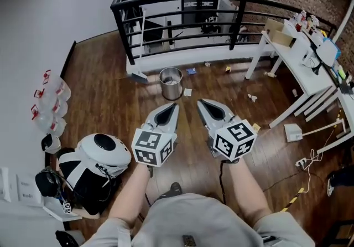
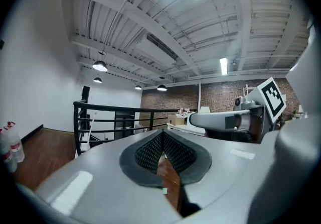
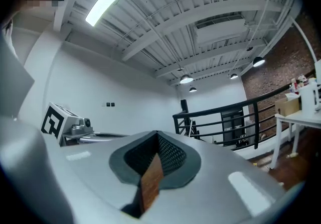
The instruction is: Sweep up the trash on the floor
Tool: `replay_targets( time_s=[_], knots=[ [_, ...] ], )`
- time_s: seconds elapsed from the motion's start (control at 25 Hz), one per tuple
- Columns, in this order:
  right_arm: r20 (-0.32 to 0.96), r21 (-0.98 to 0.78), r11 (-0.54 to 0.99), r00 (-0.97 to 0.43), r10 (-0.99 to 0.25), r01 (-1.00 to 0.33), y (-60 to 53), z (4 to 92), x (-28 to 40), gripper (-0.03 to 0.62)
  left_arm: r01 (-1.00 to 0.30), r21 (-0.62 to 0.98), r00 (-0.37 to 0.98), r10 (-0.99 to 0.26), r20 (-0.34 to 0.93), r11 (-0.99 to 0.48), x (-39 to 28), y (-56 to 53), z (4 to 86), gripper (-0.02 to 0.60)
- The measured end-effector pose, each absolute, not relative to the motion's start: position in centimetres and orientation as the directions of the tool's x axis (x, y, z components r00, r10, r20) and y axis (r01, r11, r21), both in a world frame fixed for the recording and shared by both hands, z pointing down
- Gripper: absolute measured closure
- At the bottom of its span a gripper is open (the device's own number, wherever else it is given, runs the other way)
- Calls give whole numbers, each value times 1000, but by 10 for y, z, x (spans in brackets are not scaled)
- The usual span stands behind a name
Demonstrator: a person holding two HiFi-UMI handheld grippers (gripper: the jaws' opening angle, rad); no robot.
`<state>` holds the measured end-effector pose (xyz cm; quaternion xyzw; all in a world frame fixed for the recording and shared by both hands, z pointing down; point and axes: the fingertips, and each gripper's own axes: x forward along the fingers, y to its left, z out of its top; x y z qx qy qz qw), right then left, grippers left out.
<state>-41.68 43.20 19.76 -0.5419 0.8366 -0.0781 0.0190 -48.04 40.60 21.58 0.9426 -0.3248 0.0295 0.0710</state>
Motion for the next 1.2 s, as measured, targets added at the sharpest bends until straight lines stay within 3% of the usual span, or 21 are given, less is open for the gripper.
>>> replay_targets(
  time_s=[0.44,0.84,1.2],
  knots=[
    [64,-148,474,-487,-871,-868,281,202,-452,594,-675,124,737,-668,98,-727,-512,258,220,575],
    [37,-165,547,-559,-828,-821,117,202,-408,594,-743,99,669,-733,123,-662,-468,99,220,575],
    [45,-181,599,-615,-788,-780,-4,205,-398,594,-799,91,601,-785,151,-594,-467,-9,226,575]
  ],
)
